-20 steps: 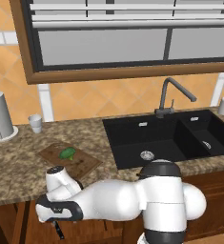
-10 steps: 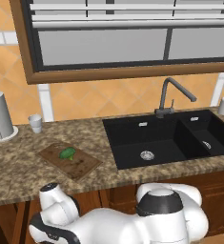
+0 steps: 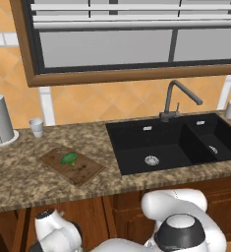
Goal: Place the appropriate cutting tool for cutting the broccoli skin on the cutting board.
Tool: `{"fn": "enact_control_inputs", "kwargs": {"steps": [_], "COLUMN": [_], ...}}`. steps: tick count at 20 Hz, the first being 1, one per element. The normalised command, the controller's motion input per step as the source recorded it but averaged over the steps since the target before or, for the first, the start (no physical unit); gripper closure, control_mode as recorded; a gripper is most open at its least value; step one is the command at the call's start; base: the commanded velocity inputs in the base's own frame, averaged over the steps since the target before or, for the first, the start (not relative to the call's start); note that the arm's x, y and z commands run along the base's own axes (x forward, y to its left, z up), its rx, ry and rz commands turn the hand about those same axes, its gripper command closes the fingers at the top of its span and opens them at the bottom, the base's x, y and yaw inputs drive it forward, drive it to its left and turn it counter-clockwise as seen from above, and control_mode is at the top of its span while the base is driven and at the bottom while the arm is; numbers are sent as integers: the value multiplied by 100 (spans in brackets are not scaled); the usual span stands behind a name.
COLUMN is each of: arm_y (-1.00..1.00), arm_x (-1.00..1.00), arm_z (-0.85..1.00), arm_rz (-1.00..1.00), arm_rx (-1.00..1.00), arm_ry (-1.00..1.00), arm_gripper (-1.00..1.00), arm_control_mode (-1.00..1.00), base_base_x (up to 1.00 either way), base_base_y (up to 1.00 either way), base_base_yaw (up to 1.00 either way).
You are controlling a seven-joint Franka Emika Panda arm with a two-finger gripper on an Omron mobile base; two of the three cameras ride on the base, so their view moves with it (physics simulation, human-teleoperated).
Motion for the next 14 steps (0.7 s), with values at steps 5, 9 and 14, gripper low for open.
{"fn": "enact_control_inputs", "kwargs": {"steps": [5, 9, 14], "arm_y": [2, 0, -7], "arm_x": [-87, -26, 60], "arm_z": [24, 42, 8], "arm_rz": [0, 0, 5], "arm_rx": [0, 0, 0], "arm_ry": [0, -2, 0], "arm_gripper": [-100, -100, -100], "arm_control_mode": [-100, -100, -100], "base_base_x": [0, 0, 0], "base_base_y": [0, 0, 0], "base_base_yaw": [0, 0, 0]}}
